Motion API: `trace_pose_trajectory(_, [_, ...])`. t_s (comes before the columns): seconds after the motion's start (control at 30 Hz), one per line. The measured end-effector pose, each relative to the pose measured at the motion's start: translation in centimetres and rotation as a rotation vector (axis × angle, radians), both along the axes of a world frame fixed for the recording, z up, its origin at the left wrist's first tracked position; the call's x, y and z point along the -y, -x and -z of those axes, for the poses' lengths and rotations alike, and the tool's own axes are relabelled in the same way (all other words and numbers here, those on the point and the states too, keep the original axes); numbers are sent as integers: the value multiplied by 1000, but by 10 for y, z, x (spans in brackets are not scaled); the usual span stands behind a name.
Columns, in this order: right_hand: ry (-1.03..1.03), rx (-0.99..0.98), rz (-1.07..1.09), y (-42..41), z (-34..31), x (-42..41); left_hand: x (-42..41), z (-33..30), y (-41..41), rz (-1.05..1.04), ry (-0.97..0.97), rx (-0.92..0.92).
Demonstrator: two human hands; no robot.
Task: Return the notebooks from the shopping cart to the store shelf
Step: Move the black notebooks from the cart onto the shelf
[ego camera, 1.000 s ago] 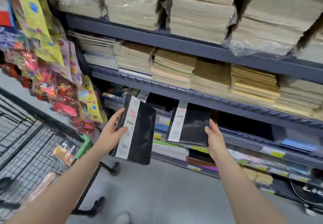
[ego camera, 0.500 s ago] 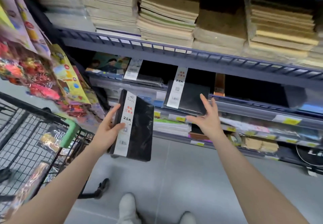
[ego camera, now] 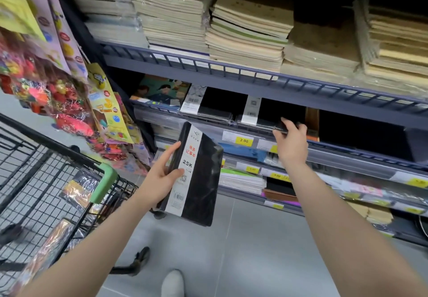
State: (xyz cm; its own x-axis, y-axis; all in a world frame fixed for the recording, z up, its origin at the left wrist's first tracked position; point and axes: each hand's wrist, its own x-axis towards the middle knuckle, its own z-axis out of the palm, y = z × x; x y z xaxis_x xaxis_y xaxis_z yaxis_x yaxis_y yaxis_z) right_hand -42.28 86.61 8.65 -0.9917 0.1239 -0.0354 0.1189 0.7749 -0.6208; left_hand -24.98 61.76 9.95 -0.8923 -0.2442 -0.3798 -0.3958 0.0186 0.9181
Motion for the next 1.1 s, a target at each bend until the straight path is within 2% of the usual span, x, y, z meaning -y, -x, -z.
trace_pose_trajectory(0.13, [-37, 44, -25, -5, -3, -3, -8, 6, -4, -7, -30, 8])
trace_pose_trajectory(0.3, [77, 33, -98, -59, 3, -34, -36, 11, -3, -7, -103, 47])
trace_pose_trajectory(0.37, [189, 162, -125, -88, 12, -48, -55, 12, 1, -8, -134, 63])
trace_pose_trajectory(0.57, [517, 712, -105, -146, 20, -83, -117, 21, 15, 17, -200, 111])
trace_pose_trajectory(0.63, [599, 808, -133, -155, 19, -95, -135, 22, 18, 37, -211, 118])
trace_pose_trajectory(0.73, [712, 780, -127, -163, 18, -114, -153, 20, 21, 47, -215, 119])
trace_pose_trajectory(0.9, [981, 609, -60, -160, -6, -129, -160, 5, 28, 40, -206, 71])
trace_pose_trajectory(1.1, [1083, 506, -78, -151, -31, -136, -116, -6, 42, 95, 65, -49])
